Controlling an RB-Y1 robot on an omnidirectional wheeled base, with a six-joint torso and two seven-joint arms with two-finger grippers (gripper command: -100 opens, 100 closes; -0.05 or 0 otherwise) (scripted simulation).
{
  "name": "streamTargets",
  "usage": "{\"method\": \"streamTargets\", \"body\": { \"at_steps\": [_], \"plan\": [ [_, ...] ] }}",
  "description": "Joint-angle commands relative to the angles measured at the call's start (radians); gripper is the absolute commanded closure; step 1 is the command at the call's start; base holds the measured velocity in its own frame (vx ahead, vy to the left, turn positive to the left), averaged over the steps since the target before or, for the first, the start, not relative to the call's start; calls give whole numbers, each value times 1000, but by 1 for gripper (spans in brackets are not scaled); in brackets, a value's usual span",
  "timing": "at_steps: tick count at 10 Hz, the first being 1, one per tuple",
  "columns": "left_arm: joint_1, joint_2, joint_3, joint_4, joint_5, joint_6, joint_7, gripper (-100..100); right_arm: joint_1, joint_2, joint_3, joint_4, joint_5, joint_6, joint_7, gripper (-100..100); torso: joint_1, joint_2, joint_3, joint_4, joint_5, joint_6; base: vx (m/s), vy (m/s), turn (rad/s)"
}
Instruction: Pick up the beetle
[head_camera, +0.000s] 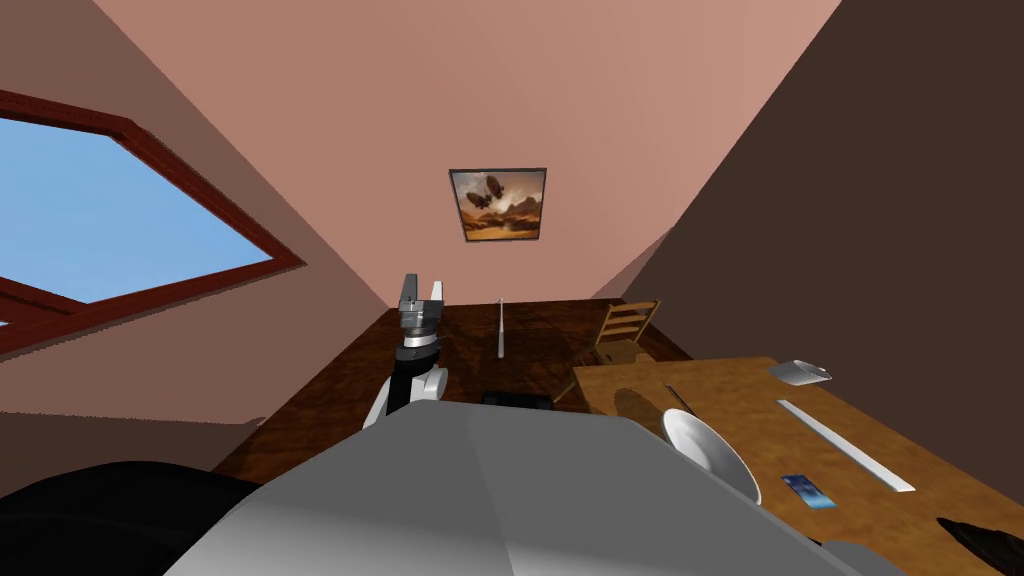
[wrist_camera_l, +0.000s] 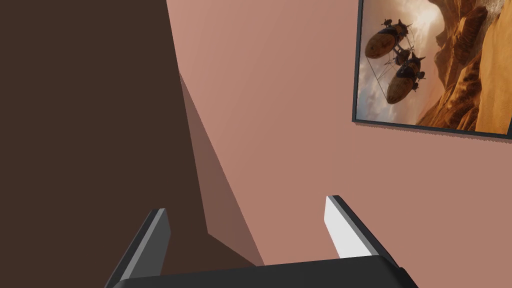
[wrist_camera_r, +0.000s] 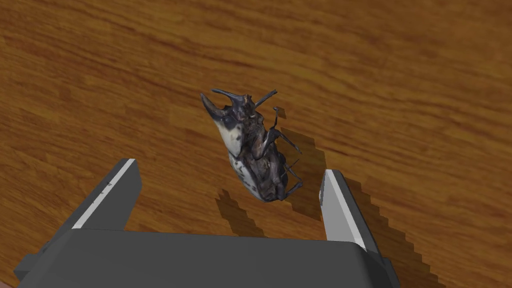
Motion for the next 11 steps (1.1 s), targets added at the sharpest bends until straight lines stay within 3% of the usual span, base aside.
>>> {"method": "streamTargets", "body": {
  "at_steps": [1,2,3,7,8,9,11],
  "plan": [
    [0,0,0,0,0,0,0,0,-14,12,8,28,-9,8,-7,-100,0,0,0,0,0,0,-101,-27,140],
    [0,0,0,0,0,0,0,0,-14,8,3,25,-8,3,2,-100,0,0,0,0,0,0,-40,-12,34],
    [0,0,0,0,0,0,0,0,-16,9,3,27,-9,3,3,100,-1,-3,-1,-1,0,1,-7,2,-7],
    [0,0,0,0,0,0,0,0,-16,9,3,26,-9,3,4,100,-1,-6,-3,-1,-1,2,0,0,0],
    [0,0,0,0,0,0,0,0,-16,9,3,26,-9,3,4,0,-1,-6,-3,-1,-1,1,0,0,0],
    [0,0,0,0,0,0,0,0,-1,-1,-1,0,1,-1,2,100,-1,-6,-3,-1,-1,1,63,13,-187],
    [1,0,0,0,0,0,0,0,19,-20,-15,-41,16,-16,16,100,1,-11,-6,-3,0,3,119,47,-259]
  ]
}}
